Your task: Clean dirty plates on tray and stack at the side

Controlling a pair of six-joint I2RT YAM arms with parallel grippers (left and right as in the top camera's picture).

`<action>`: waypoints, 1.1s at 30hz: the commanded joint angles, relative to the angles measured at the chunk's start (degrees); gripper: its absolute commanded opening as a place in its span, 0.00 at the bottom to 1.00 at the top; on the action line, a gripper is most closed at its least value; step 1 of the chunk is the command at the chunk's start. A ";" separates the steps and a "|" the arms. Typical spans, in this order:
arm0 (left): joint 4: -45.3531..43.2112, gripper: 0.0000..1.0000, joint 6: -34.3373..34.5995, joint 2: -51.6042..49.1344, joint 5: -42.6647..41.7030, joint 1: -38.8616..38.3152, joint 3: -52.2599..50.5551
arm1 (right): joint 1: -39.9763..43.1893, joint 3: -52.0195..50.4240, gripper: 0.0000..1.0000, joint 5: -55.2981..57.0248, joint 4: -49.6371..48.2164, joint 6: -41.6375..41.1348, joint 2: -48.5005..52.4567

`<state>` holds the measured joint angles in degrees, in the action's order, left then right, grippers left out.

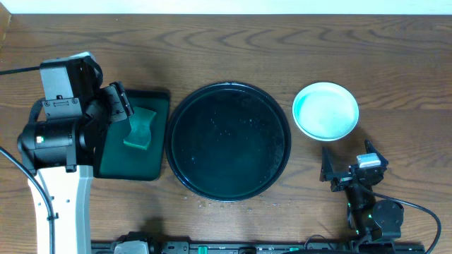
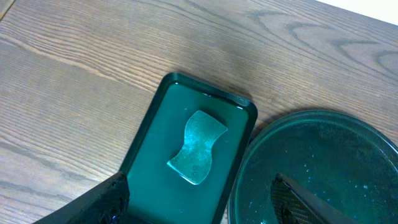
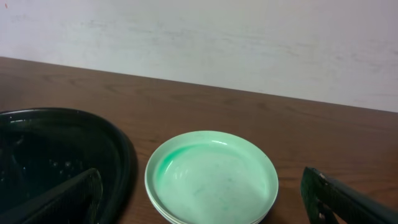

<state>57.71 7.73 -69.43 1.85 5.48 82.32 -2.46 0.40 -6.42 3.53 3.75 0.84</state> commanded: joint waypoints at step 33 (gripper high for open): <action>-65.53 0.74 -6.19 63.73 0.35 0.24 -79.76 | 1.20 -0.09 0.99 -0.02 0.17 -0.48 -0.50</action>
<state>-7.51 5.02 -8.54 1.87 5.48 5.19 -2.46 0.40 -6.39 3.55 3.60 0.69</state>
